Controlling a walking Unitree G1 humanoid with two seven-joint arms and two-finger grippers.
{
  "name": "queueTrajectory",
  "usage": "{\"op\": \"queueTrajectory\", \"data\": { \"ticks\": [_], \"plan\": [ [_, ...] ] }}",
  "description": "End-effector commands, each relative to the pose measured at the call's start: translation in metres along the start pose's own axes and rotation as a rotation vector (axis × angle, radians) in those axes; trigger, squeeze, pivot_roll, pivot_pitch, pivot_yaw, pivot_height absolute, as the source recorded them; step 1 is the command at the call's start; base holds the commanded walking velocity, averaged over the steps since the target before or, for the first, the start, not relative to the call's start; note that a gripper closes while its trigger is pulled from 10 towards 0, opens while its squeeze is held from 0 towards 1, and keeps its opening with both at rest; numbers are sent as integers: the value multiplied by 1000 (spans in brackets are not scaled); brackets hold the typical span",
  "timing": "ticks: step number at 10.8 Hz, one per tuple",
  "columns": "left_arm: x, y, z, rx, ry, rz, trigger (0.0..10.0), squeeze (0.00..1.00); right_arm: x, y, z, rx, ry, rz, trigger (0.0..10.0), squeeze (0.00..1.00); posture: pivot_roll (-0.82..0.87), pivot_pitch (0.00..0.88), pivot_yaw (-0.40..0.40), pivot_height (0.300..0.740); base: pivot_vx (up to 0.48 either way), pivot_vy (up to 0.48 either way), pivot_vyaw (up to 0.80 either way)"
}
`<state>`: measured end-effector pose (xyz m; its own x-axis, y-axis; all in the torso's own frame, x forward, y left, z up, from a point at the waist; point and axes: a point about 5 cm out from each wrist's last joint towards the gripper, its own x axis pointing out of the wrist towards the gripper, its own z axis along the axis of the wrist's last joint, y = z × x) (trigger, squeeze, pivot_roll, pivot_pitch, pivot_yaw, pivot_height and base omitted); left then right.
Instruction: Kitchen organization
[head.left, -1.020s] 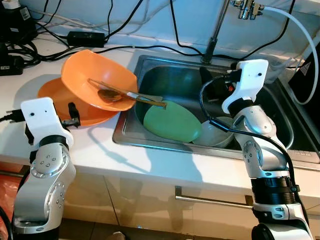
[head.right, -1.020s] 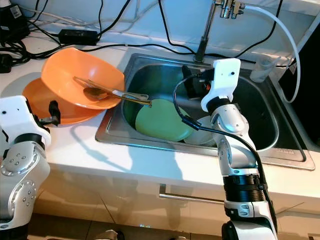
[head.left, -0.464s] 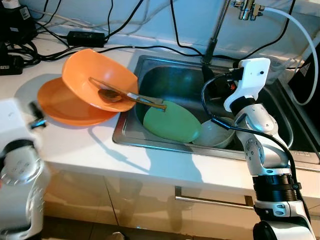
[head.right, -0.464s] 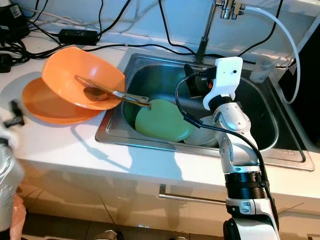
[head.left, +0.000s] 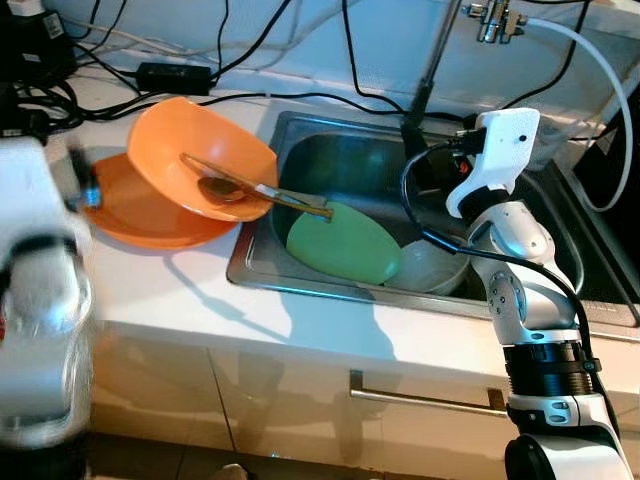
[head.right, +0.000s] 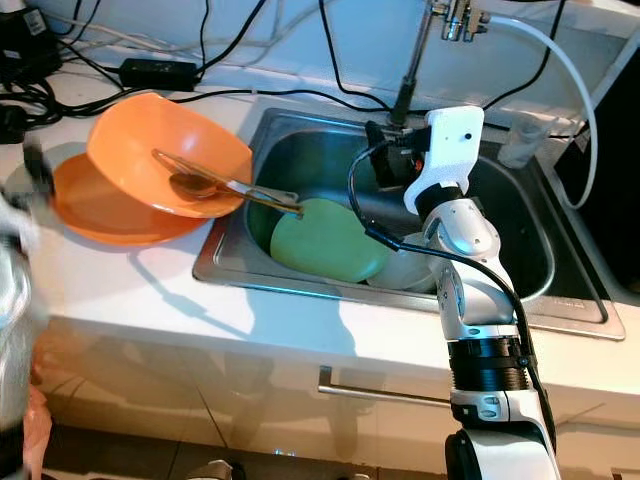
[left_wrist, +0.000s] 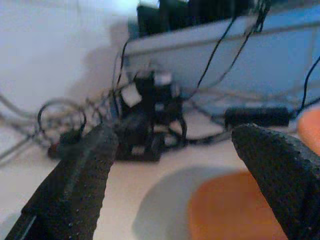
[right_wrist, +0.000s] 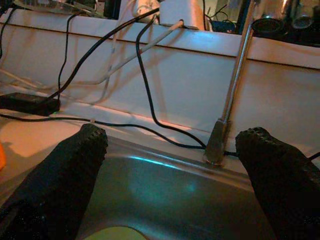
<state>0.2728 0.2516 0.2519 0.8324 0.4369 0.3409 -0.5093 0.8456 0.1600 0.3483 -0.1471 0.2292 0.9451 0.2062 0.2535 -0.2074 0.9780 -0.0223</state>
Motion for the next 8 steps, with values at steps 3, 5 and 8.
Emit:
{"op": "queueTrajectory", "data": {
  "ticks": [3, 5, 8],
  "plan": [
    [20, -1, 6, 27, -42, -39, 10000, 0, -4, -7, 2, -2, -12, -33, 10000, 0, 42, 65, -66, 740, 0, 0, 0],
    [31, 0, 5, 41, -35, -62, 10000, 0, -6, -6, 1, 0, -12, -35, 10000, 0, 38, 67, -59, 740, 0, 0, 0],
    [48, -7, 7, 21, -30, -147, 10000, 0, -8, -6, 0, 4, -9, -44, 10000, 0, 34, 71, -46, 740, 0, 0, 0]
  ]
}}
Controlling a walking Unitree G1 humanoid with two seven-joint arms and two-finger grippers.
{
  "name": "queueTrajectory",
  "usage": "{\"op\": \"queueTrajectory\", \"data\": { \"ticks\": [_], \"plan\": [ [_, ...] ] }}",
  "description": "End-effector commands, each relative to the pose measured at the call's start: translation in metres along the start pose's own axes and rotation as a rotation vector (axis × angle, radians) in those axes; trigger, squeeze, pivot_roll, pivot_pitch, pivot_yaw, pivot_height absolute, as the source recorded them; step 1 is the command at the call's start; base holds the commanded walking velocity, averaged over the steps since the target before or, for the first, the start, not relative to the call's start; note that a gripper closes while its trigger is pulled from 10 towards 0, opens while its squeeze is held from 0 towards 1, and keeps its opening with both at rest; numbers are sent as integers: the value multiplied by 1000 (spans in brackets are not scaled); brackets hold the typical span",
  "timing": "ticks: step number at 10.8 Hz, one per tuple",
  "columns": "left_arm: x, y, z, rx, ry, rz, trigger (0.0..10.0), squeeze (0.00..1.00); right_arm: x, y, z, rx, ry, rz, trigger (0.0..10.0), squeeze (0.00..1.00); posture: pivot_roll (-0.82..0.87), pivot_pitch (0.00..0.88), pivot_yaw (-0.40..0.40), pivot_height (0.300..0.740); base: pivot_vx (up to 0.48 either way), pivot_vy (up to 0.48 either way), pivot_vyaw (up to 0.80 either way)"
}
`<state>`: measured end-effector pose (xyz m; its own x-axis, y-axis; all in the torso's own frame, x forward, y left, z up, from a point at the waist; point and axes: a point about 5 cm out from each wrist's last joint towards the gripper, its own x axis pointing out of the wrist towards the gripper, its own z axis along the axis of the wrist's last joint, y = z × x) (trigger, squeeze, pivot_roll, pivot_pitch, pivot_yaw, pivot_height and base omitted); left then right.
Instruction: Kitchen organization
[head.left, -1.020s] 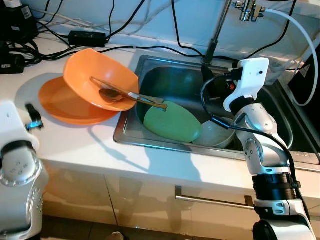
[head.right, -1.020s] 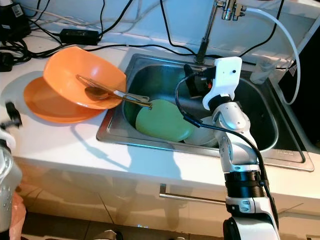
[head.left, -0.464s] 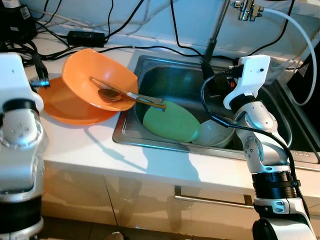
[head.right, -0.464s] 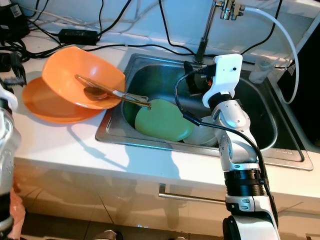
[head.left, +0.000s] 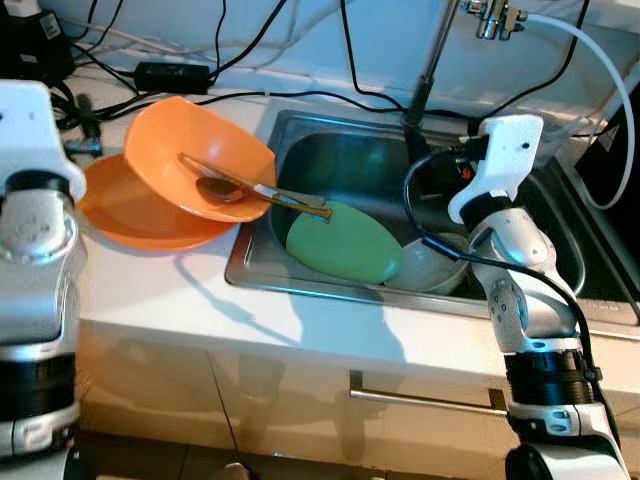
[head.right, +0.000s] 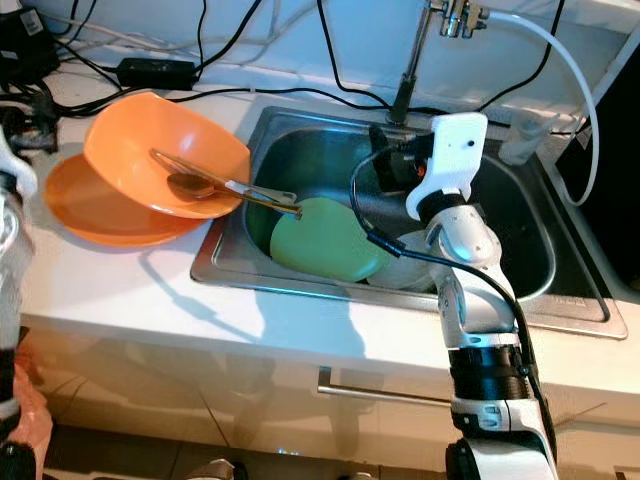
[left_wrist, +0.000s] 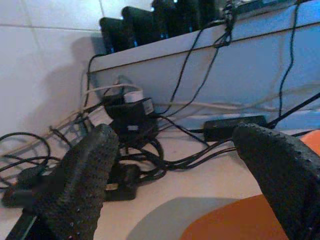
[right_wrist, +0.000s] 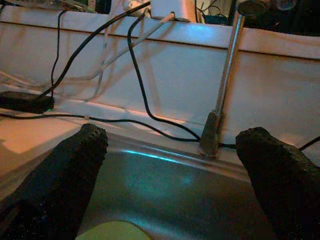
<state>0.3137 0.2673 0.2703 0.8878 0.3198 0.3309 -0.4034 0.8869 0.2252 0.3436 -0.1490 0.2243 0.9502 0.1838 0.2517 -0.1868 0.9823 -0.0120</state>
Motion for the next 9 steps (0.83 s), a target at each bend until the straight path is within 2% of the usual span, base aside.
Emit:
{"op": "queueTrajectory", "data": {
  "ticks": [1, 5, 8, 9],
  "plan": [
    [4, -3, 9, -13, -35, -28, 10000, 0, -3, -5, 3, 1, -9, -26, 10000, 0, 32, 72, -44, 740, 0, 0, 0],
    [7, -16, 24, -61, -101, -87, 10000, 0, -4, -6, 2, 3, -5, -33, 10000, 0, 30, 73, -40, 740, 0, 0, 0],
    [6, -32, 24, -80, -94, -169, 10000, 0, -4, -6, 2, 3, -4, -34, 10000, 0, 29, 72, -39, 740, 0, 0, 0],
    [5, -44, 24, -94, -88, -226, 10000, 0, -4, -6, 2, 4, -4, -33, 10000, 0, 26, 70, -36, 740, 0, 0, 0]
  ]
}}
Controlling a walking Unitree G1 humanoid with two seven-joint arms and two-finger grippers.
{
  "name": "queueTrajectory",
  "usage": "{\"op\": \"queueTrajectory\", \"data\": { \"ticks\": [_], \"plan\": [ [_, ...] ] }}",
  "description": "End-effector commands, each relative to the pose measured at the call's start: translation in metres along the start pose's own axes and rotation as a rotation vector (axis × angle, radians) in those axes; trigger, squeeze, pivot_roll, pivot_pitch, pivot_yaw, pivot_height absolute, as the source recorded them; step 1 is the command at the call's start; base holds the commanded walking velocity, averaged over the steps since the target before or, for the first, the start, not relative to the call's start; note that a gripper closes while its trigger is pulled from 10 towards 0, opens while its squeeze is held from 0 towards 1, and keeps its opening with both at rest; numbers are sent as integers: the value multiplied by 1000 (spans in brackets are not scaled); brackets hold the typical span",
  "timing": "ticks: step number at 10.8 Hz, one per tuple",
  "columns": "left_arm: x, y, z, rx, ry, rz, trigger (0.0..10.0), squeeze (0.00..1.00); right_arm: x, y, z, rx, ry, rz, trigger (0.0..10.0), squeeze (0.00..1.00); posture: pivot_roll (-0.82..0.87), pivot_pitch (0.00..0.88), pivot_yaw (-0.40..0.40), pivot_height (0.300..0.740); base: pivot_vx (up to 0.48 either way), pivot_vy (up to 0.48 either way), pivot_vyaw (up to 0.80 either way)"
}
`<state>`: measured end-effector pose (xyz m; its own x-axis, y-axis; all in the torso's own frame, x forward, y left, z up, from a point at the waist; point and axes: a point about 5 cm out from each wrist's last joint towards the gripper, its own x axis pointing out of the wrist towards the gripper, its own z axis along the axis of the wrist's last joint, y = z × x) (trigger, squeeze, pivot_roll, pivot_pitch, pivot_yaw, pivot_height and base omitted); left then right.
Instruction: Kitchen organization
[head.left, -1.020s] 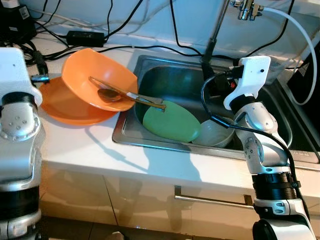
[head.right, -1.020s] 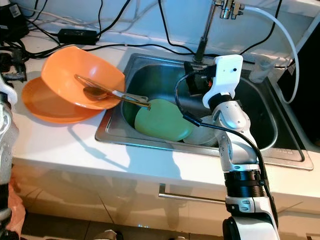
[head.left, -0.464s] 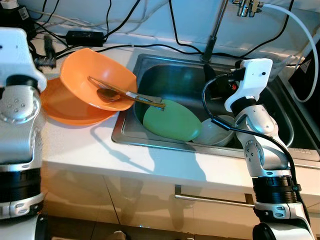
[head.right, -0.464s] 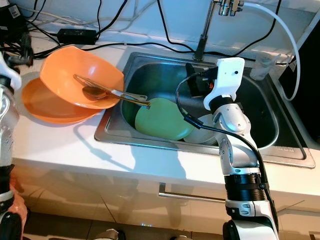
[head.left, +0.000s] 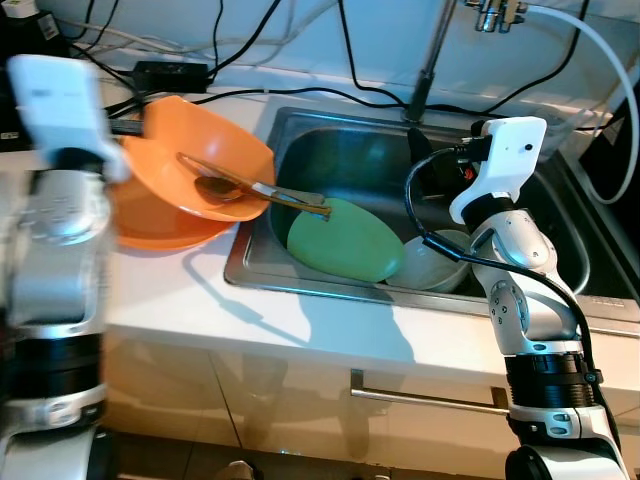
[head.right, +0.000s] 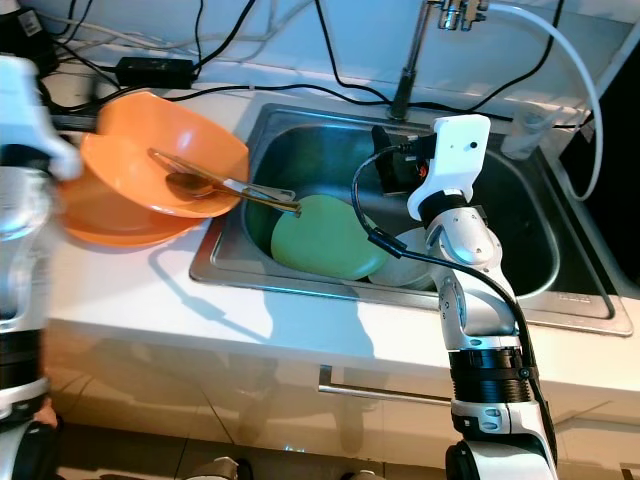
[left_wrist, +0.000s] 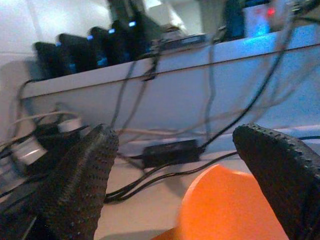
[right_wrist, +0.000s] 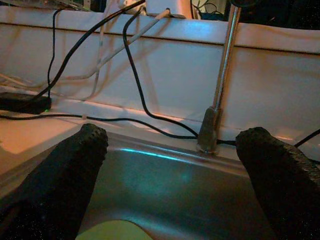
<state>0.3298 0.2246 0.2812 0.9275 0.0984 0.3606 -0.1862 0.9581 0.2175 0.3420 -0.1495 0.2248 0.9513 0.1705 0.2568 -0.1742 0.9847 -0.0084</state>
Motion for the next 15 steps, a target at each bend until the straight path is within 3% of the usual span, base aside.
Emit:
{"op": "queueTrajectory", "data": {
  "ticks": [1, 15],
  "plan": [
    [3, -7, 3, -9, 0, -41, 10000, 0, -3, -5, 1, 4, 2, -21, 10000, 0, 22, 72, -33, 740, 0, 0, 0],
    [-2, 10, -42, -23, 226, 19, 10000, 0, -4, -7, 2, -2, 3, -20, 10000, 0, 16, 73, -37, 740, 0, 0, 0]
  ]
}}
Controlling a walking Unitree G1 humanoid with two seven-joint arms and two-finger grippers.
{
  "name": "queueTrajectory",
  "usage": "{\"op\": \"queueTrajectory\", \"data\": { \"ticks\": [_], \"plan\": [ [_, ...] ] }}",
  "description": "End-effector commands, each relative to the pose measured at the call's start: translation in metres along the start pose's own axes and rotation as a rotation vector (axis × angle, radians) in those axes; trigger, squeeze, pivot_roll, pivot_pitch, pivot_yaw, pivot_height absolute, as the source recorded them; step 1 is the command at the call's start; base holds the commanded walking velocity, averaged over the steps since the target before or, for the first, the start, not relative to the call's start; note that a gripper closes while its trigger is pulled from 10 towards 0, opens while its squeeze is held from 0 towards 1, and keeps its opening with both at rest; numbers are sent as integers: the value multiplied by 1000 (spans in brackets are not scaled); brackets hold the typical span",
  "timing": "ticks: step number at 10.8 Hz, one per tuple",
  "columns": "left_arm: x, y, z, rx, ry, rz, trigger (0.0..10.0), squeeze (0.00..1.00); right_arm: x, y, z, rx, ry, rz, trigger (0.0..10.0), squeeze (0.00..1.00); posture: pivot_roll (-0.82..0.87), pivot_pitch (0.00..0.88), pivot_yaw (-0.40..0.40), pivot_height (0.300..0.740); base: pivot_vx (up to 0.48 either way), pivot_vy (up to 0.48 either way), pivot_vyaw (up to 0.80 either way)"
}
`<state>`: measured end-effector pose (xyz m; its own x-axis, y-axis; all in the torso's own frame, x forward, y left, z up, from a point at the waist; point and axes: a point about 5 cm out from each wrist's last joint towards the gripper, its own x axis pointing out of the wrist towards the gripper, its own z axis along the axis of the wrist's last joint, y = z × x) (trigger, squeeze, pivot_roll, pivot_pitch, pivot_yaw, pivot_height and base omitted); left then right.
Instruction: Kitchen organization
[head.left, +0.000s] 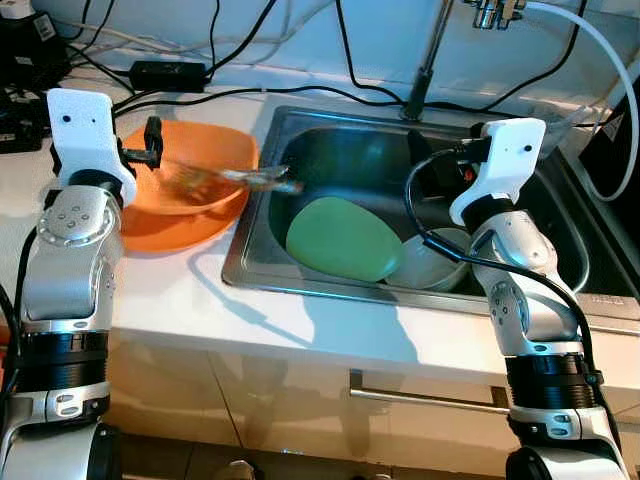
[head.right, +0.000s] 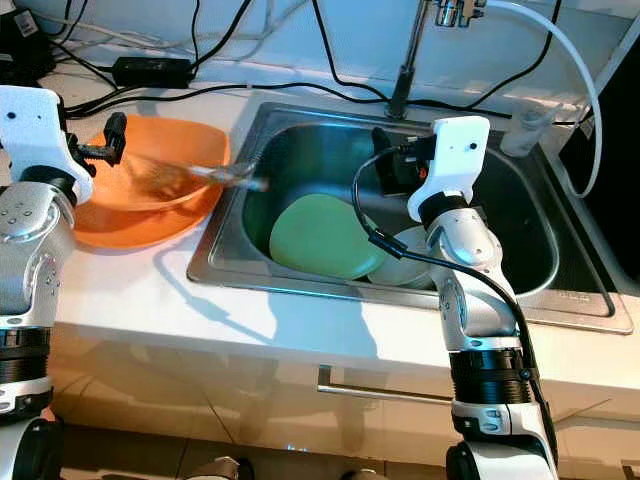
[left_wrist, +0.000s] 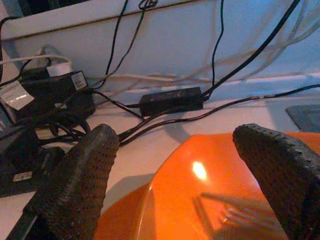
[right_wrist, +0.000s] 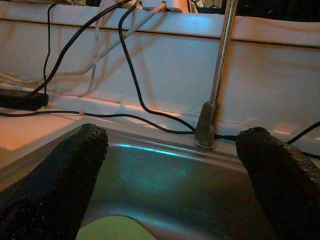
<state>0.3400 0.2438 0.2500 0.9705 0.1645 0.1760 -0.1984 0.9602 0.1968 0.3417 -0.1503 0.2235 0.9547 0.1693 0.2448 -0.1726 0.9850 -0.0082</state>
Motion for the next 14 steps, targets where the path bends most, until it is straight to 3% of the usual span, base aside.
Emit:
{"op": "queueTrajectory", "data": {
  "ticks": [1, 3, 5, 9, 11, 14],
  "plan": [
    [-1, 2, -5, -10, 28, 6, 10000, 0, -4, -7, 3, -3, -9, -18, 10000, 0, 16, 75, -37, 740, 0, 0, 0],
    [-1, 4, -3, -13, 22, 22, 10000, 0, -4, -7, 3, -2, -7, -19, 10000, 0, 17, 77, -35, 740, 0, 0, 0],
    [-1, 2, 10, -71, -47, 49, 10000, 0, -5, -5, 1, 2, -2, -18, 10000, 0, 17, 70, -44, 740, 0, 0, 0],
    [-14, -40, 26, -161, -169, -59, 10000, 0, 0, -3, -2, 13, 33, 36, 10000, 0, 11, 44, -82, 740, 0, 0, 0],
    [-21, -51, 25, -190, -192, -85, 10000, 0, 1, -1, -1, 8, 39, 56, 10000, 0, 6, 36, -88, 740, 0, 0, 0],
    [-44, -68, 35, -142, -325, -102, 10000, 0, 1, 3, 0, 11, 23, 56, 10000, 0, 6, 29, -84, 740, 0, 0, 0]
  ]
}}
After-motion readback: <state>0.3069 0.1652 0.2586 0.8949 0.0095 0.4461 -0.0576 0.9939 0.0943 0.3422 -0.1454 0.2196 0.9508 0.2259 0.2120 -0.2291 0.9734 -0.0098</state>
